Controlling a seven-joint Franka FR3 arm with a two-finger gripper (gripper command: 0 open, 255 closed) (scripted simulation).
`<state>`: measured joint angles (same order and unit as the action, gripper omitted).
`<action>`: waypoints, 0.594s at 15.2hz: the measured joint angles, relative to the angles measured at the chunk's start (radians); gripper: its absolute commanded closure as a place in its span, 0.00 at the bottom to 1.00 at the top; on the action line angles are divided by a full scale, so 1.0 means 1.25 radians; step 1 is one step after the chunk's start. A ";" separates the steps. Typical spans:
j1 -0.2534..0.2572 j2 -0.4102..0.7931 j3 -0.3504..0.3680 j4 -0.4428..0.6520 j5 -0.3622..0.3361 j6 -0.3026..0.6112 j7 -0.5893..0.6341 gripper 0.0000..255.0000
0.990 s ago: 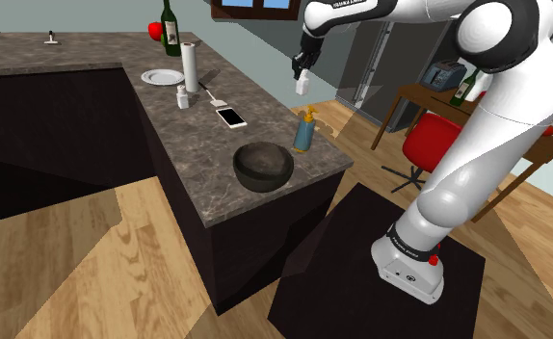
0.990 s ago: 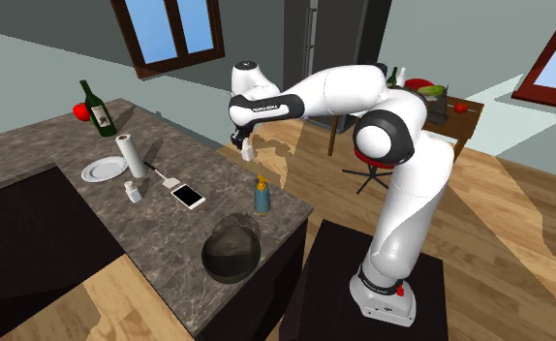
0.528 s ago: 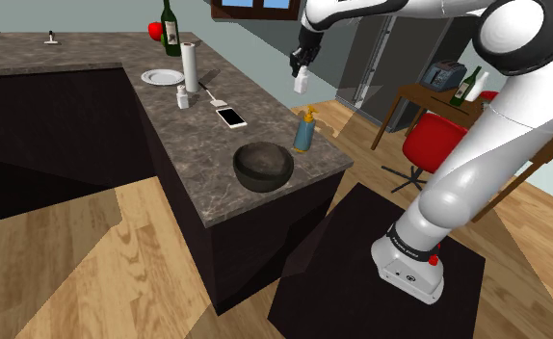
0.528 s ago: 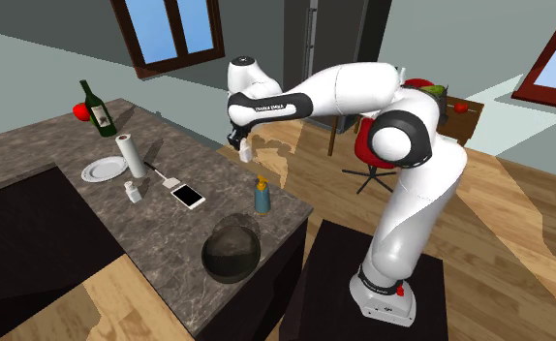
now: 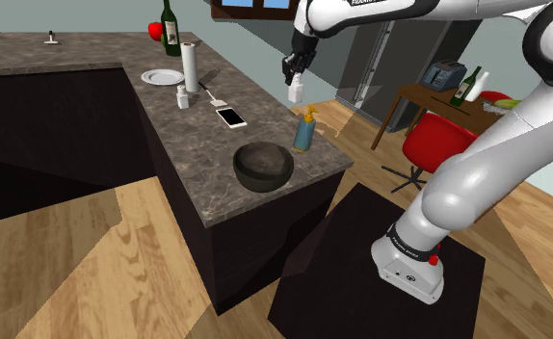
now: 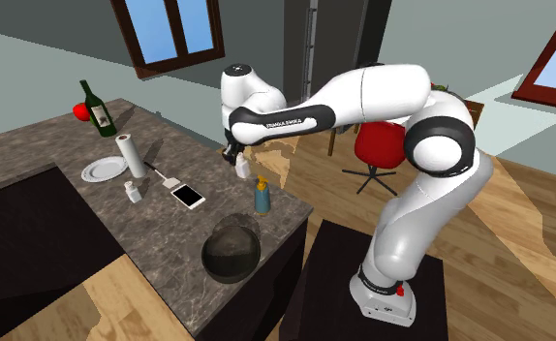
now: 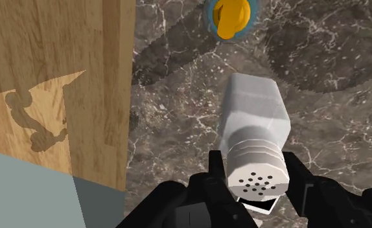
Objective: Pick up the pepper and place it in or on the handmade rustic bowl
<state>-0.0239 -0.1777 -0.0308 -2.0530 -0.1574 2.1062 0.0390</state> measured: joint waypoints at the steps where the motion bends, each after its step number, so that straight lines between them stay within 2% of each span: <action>1: 0.008 -0.012 0.013 -0.010 -0.003 -0.005 0.022 1.00; 9: 0.063 -0.098 0.107 -0.078 -0.006 -0.045 0.166 1.00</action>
<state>0.0552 -0.3008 0.1024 -2.1503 -0.1645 2.0495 0.2465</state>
